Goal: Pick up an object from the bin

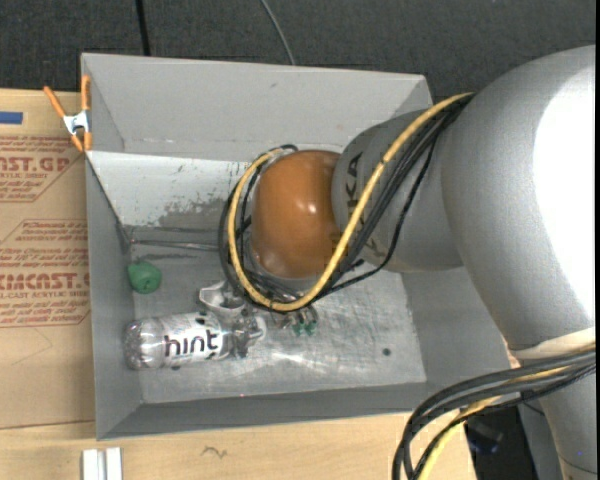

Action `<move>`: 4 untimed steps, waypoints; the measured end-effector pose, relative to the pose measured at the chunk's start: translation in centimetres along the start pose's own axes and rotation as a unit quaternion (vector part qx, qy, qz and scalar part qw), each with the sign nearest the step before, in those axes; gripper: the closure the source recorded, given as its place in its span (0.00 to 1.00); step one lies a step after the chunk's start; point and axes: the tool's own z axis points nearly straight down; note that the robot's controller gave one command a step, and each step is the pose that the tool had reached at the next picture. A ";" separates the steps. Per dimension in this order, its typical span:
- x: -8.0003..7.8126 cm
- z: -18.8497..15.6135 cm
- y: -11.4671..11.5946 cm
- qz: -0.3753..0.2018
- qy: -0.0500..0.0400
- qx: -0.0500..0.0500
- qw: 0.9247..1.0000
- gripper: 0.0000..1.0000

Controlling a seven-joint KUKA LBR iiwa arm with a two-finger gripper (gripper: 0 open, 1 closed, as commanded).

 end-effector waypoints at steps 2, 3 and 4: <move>0.3 -4.3 0.6 -0.001 0.006 -0.003 1.000 1.00; 0.2 -9.4 -0.1 -0.002 0.002 -0.004 1.000 1.00; -1.8 -13.8 0.4 -0.003 0.001 -0.003 1.000 1.00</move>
Offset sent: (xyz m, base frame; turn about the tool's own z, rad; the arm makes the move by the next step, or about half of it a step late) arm 0.0154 0.0288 0.1243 0.0009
